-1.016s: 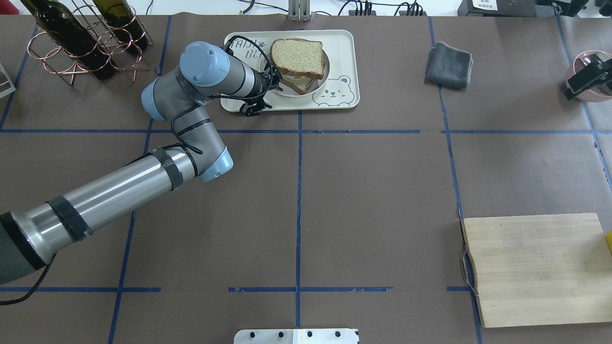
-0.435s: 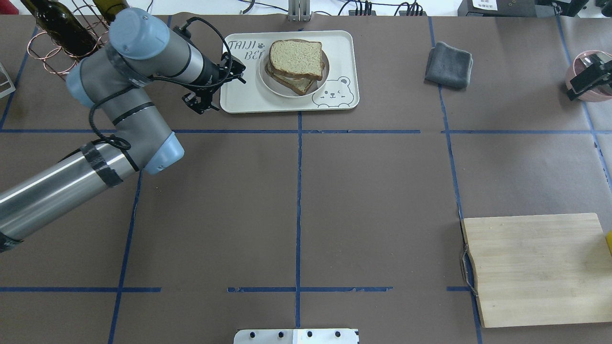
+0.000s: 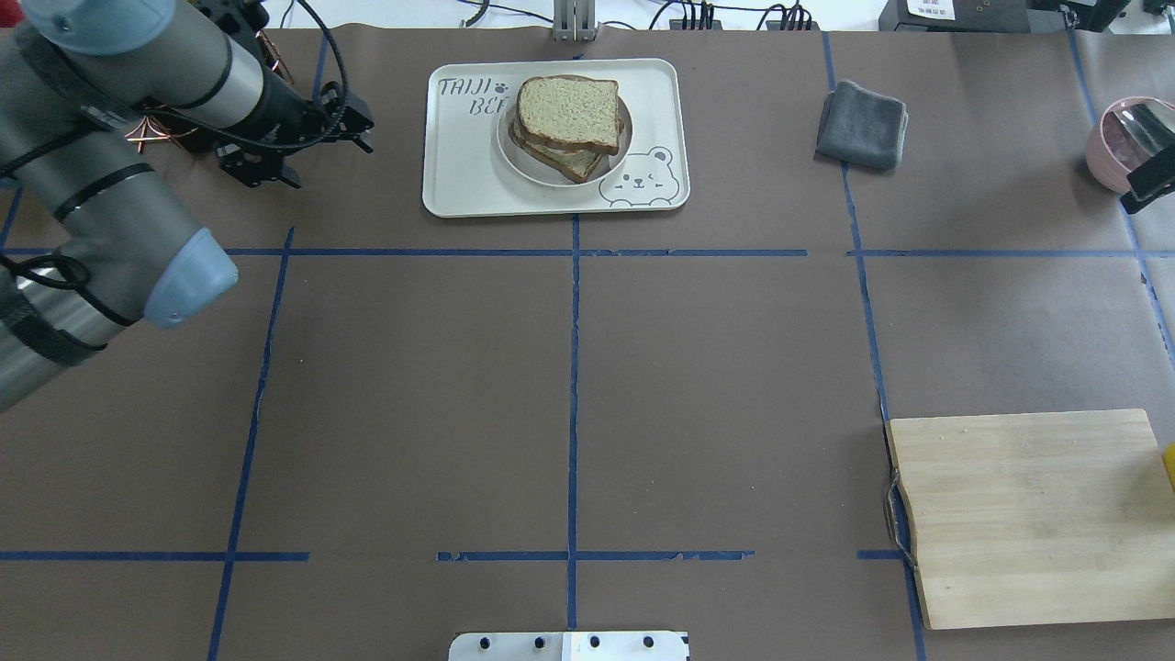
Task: Make sandwich and place on tray
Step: 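Lower the plate onto the tray, open the left gripper and withdraw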
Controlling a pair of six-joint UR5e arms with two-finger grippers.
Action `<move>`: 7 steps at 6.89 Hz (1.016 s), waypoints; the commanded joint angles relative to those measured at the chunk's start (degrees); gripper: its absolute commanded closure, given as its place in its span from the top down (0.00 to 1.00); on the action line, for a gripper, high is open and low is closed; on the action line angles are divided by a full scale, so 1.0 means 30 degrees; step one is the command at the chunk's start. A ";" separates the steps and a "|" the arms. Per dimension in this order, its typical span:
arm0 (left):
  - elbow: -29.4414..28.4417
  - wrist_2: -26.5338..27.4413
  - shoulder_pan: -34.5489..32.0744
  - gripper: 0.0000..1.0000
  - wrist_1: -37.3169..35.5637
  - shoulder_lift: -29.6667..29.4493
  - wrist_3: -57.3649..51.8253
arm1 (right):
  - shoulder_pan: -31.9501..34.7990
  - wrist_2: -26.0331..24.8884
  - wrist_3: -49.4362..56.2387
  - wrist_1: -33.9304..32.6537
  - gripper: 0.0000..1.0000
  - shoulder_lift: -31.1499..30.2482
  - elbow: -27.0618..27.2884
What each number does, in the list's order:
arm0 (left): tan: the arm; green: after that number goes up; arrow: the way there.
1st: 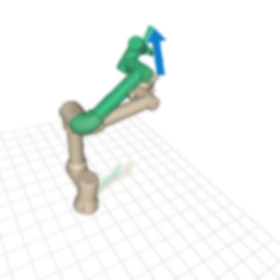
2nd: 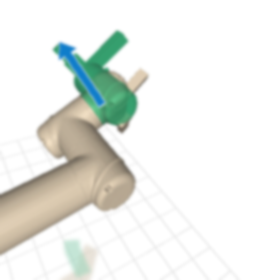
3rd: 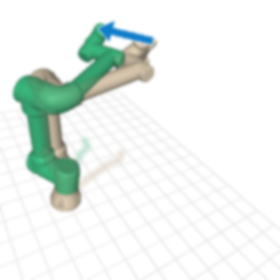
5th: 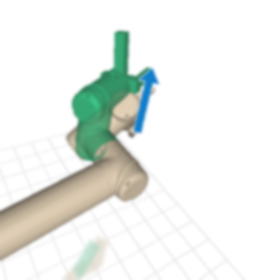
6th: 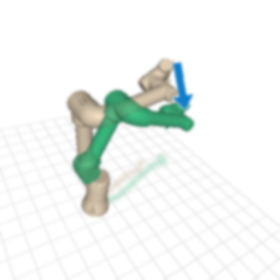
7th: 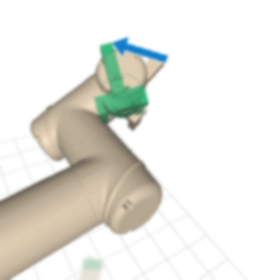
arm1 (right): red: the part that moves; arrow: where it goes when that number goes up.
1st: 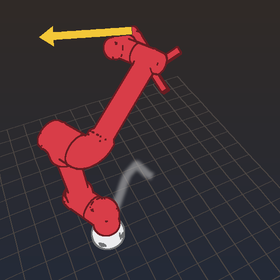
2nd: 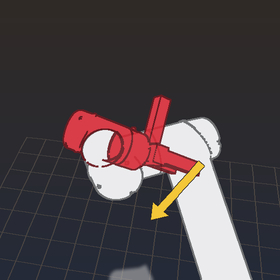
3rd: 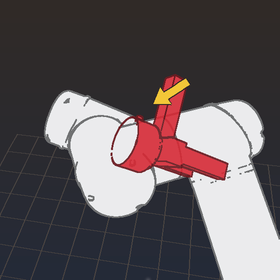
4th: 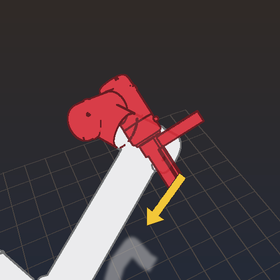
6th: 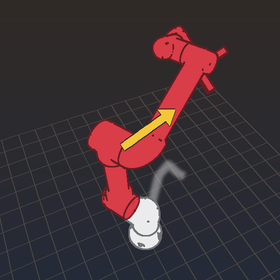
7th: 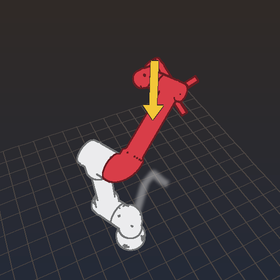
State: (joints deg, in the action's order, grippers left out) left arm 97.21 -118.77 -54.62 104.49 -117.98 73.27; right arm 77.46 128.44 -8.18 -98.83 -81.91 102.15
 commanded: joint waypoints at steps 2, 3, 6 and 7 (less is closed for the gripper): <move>0.1761 -0.0047 -0.4452 1.00 -0.0845 0.4398 -1.3043 | 0.2735 0.0804 0.2277 -0.0016 1.00 -0.1958 -0.0037; 0.1409 -0.0279 -0.5774 1.00 -0.1193 0.5275 -1.6363 | 0.3469 0.1796 0.2433 0.0013 1.00 -0.2515 -0.0037; 0.1084 -0.1101 -0.9112 1.00 -0.2865 0.8143 -2.4805 | 0.3682 0.1981 0.2347 0.0042 1.00 -0.2814 0.0021; 0.1084 -0.2175 -1.0490 1.00 -0.2693 0.9286 -2.6255 | 0.3682 0.1982 0.2318 0.0042 1.00 -0.2872 0.0021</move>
State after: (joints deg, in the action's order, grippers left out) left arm 100.56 -122.73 -81.21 96.55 -94.15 1.73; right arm 88.44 134.31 -1.13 -98.70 -90.34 102.19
